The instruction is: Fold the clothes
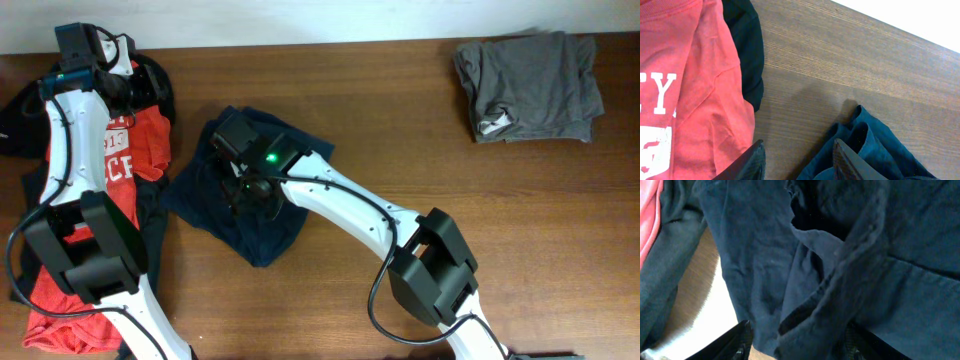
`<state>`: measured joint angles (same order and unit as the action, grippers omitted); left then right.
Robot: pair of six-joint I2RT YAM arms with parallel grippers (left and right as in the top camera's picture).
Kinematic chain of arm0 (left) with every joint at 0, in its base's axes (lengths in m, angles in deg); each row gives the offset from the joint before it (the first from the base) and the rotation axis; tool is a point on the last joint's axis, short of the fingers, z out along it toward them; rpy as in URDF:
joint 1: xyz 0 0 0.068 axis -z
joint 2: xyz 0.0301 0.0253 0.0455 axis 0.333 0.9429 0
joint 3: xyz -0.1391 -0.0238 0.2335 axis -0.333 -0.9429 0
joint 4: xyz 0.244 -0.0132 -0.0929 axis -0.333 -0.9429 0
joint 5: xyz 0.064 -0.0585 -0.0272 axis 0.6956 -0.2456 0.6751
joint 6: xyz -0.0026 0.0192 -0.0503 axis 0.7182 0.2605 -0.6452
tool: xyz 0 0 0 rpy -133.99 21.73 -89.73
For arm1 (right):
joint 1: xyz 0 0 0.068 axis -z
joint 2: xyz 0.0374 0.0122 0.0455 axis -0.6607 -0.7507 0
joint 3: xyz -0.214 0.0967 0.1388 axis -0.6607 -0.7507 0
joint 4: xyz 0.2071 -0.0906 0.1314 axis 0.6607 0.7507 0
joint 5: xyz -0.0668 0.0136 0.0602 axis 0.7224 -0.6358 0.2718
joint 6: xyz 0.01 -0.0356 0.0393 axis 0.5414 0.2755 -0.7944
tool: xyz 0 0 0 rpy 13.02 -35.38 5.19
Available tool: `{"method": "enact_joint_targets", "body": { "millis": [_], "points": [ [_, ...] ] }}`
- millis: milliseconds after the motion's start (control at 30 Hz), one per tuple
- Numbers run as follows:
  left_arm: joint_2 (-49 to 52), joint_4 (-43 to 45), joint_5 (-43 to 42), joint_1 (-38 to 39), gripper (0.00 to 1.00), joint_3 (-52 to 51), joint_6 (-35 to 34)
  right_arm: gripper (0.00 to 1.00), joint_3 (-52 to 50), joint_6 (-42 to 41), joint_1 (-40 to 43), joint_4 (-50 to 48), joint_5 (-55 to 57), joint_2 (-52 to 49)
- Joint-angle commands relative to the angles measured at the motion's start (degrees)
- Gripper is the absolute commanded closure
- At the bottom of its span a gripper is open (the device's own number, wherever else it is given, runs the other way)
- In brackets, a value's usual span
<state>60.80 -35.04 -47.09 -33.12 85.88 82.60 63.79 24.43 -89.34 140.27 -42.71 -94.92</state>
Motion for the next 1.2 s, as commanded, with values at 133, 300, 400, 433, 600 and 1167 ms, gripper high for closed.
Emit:
{"method": "enact_joint_targets", "body": {
  "millis": [133,300,400,433,600,1167],
  "points": [
    [-1.7,-1.86,0.31,0.37,0.57,0.79,1.16,0.36,1.55,0.52,7.61,1.81,-0.72,9.25],
    [-1.7,-6.75,-1.7,2.69,0.58,0.79,10.6,0.28,1.55,0.57,16.09,5.14,-1.09,13.94],
    [-1.7,-11.5,-5.95,4.63,0.62,0.79,21.05,0.27,1.55,2.73,20.79,7.06,-4.61,14.56],
    [-1.7,-13.77,-8.09,5.46,0.62,0.79,25.92,0.27,1.55,3.98,22.82,8.15,-6.84,14.53],
    [-1.7,-24.72,-12.44,10.16,0.59,0.76,43.36,0.27,1.53,7.39,26.91,11.58,-8.2,14.38],
    [-1.49,-31.28,-5.07,16.46,0.26,-10.38,52.41,0.27,1.53,7.67,27.06,12.44,-7.96,14.38]
  ]
}}
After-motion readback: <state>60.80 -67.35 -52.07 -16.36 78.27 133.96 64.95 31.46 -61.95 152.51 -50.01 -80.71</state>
